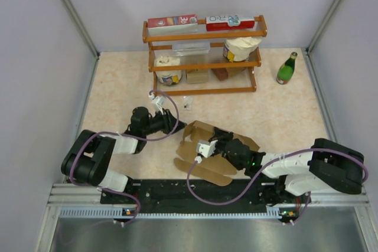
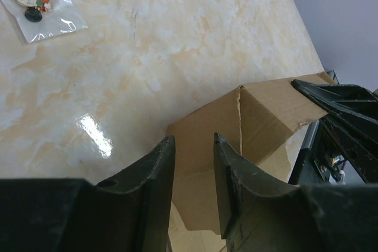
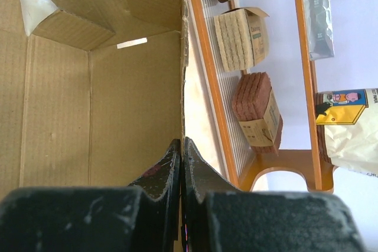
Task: Fold the paper box
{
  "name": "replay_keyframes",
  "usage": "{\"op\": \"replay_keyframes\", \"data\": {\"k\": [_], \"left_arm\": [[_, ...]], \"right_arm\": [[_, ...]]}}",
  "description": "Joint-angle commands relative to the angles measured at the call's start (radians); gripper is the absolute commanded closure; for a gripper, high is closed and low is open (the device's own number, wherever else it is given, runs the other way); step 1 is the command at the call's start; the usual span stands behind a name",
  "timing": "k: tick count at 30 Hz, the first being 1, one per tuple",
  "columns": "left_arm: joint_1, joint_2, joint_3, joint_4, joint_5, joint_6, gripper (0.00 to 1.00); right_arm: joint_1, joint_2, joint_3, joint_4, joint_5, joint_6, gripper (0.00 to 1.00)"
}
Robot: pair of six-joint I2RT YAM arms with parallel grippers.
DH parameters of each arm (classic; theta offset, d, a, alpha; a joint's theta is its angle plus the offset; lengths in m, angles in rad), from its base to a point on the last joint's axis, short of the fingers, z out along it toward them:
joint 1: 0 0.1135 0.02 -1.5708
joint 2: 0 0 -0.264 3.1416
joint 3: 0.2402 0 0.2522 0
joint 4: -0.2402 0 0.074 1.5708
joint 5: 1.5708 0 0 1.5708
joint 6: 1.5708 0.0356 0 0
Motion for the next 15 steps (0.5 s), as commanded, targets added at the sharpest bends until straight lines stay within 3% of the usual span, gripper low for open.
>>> {"op": "replay_keyframes", "data": {"k": [1,15], "left_arm": [[-0.003,-0.028,-0.033,0.105,0.045,-0.006,0.63],[-0.039,-0.039,-0.068,0.135,0.074,0.047,0.64]], "right_arm": [[0.016,0.004,0.016,0.048,0.015,0.029,1.0],[0.016,0.015,0.014,0.05,0.015,0.044,1.0]]}}
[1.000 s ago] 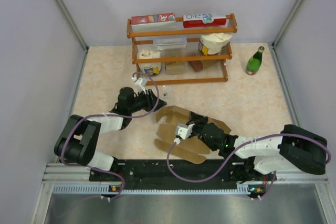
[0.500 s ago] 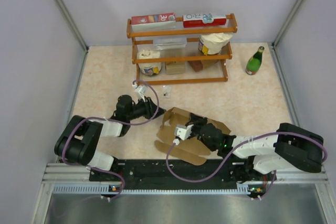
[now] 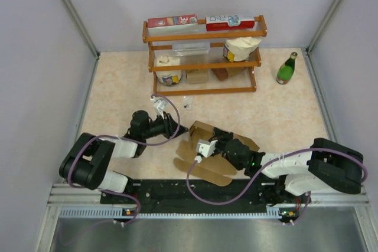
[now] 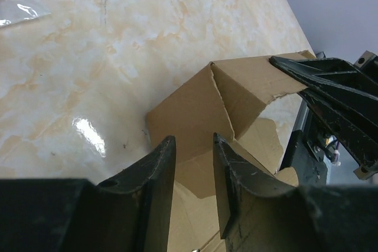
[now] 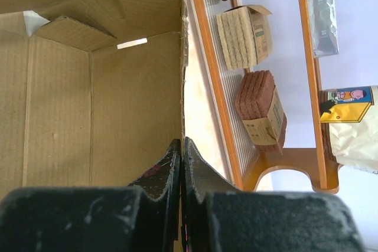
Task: Fold the paper box
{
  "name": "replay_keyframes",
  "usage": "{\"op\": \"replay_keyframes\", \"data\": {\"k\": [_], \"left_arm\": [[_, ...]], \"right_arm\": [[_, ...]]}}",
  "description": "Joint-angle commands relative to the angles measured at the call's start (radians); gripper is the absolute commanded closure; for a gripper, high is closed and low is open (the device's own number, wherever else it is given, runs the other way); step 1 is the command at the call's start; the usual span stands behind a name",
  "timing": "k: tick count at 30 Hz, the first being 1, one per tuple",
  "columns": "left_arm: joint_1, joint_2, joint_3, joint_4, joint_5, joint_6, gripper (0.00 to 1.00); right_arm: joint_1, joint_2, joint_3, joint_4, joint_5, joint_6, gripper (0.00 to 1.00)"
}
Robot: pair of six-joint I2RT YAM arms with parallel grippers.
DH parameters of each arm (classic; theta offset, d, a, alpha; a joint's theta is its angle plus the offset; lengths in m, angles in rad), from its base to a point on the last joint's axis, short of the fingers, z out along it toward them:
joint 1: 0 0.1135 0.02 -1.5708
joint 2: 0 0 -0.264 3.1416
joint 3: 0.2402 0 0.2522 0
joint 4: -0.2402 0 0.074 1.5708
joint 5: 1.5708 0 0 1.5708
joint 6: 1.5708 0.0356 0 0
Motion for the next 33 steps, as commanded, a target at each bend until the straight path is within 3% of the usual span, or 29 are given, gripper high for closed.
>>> {"op": "replay_keyframes", "data": {"k": [1,19,33], "left_arm": [[-0.018,0.0,-0.01,0.095,0.033,0.044,0.64],[-0.055,0.014,-0.033,0.141,0.043,0.124,0.62],[-0.17,-0.025,0.023,-0.023,-0.067,0.244,0.57]], "right_arm": [[0.016,0.011,0.014,0.05,0.013,0.026,1.0],[0.016,0.045,0.011,0.058,0.028,0.021,1.0],[0.024,0.056,0.01,0.044,0.027,0.006,1.0]]}}
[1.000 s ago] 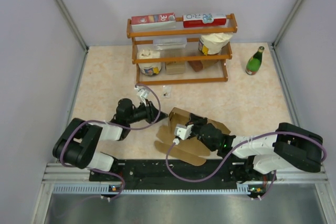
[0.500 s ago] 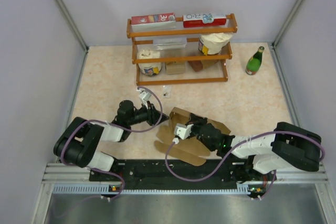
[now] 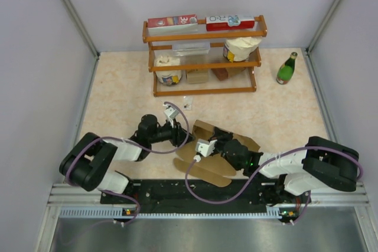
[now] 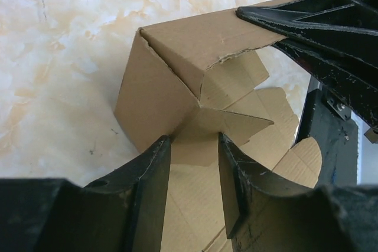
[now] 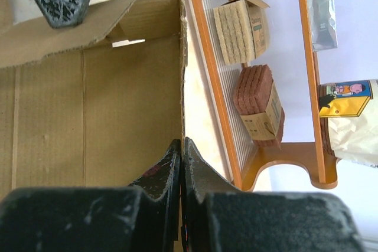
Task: Fold the paper box
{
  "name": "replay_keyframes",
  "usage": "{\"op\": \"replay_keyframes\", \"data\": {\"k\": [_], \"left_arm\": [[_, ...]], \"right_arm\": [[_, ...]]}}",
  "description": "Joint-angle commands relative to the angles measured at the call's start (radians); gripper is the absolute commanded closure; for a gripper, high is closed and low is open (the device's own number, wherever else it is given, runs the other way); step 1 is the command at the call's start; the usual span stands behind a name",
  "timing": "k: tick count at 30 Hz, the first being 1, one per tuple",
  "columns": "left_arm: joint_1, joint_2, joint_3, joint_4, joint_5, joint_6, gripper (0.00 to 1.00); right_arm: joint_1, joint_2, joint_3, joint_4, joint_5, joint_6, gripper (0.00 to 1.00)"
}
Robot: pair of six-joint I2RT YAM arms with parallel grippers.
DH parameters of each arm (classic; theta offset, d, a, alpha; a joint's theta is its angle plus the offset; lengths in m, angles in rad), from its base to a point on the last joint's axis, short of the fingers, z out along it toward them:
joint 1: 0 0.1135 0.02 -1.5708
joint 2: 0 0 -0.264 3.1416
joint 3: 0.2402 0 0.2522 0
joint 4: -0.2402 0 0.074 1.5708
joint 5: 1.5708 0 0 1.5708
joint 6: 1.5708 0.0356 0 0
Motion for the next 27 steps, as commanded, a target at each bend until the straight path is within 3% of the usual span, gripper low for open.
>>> {"op": "replay_keyframes", "data": {"k": [1,17,27], "left_arm": [[-0.046,-0.024,0.037,-0.021,-0.07,0.061,0.57],[-0.101,-0.028,0.006,0.009,-0.233,0.064,0.51],[-0.103,-0.021,0.006,0.021,-0.245,0.072,0.42]], "right_arm": [[0.026,0.007,0.008,-0.005,-0.004,0.006,1.0],[0.072,0.048,0.002,-0.015,0.06,0.0,1.0],[0.097,0.073,-0.009,-0.012,0.1,-0.003,1.0]]}}
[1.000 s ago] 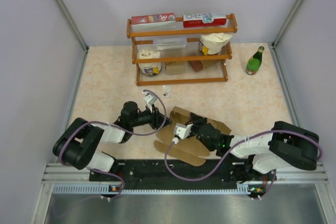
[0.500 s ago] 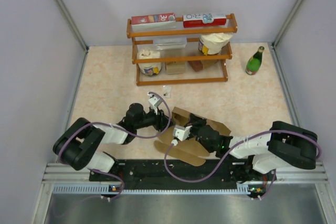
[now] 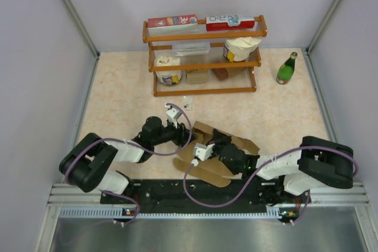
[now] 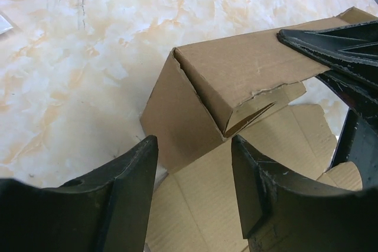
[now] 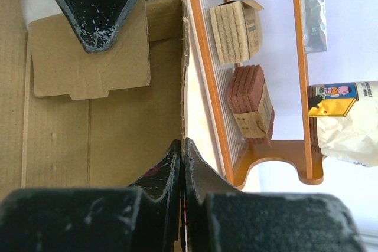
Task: Fold the paper box
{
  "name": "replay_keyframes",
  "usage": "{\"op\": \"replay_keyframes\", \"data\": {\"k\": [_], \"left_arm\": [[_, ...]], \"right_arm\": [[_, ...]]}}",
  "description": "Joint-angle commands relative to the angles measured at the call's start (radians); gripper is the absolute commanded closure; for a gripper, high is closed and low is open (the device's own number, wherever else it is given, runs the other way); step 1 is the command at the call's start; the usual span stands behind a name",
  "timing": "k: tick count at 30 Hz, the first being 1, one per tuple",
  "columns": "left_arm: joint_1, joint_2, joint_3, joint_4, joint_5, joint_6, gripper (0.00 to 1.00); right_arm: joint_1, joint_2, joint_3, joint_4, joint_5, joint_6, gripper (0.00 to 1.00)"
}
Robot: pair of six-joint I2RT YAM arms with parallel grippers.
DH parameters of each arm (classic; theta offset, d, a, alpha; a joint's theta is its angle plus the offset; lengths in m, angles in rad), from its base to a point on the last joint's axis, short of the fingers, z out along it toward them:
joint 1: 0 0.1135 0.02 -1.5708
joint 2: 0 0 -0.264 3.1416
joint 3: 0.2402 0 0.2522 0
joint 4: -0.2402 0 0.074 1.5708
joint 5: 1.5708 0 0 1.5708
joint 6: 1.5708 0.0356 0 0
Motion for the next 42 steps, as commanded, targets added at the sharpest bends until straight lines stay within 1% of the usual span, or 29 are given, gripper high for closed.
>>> {"op": "replay_keyframes", "data": {"k": [1,7,15,19,26,31,36,42], "left_arm": [[-0.005,-0.013,-0.004,0.057,-0.016,0.017,0.42],[-0.011,-0.014,-0.016,0.068,-0.031,0.015,0.41],[-0.016,-0.005,-0.016,0.072,-0.033,0.015,0.41],[-0.017,0.0,-0.014,0.074,-0.041,0.014,0.41],[-0.023,0.015,-0.004,0.069,-0.054,0.014,0.41],[-0.037,0.021,0.009,0.049,-0.084,0.021,0.41],[-0.063,0.021,0.018,0.026,-0.159,0.025,0.41],[-0.108,0.015,0.029,-0.003,-0.301,0.034,0.43]], "right_arm": [[0.03,0.04,-0.01,-0.035,0.011,0.019,1.0],[0.056,0.108,-0.006,0.038,0.072,-0.037,1.0],[0.098,0.237,-0.021,0.242,0.158,-0.14,1.0],[0.117,0.283,-0.029,0.318,0.177,-0.172,0.96],[0.134,0.289,-0.036,0.321,0.186,-0.163,0.81],[0.141,0.284,-0.038,0.331,0.192,-0.151,0.73],[0.142,0.266,-0.032,0.321,0.178,-0.133,0.68],[0.141,0.231,-0.017,0.238,0.157,-0.074,0.67]]}}
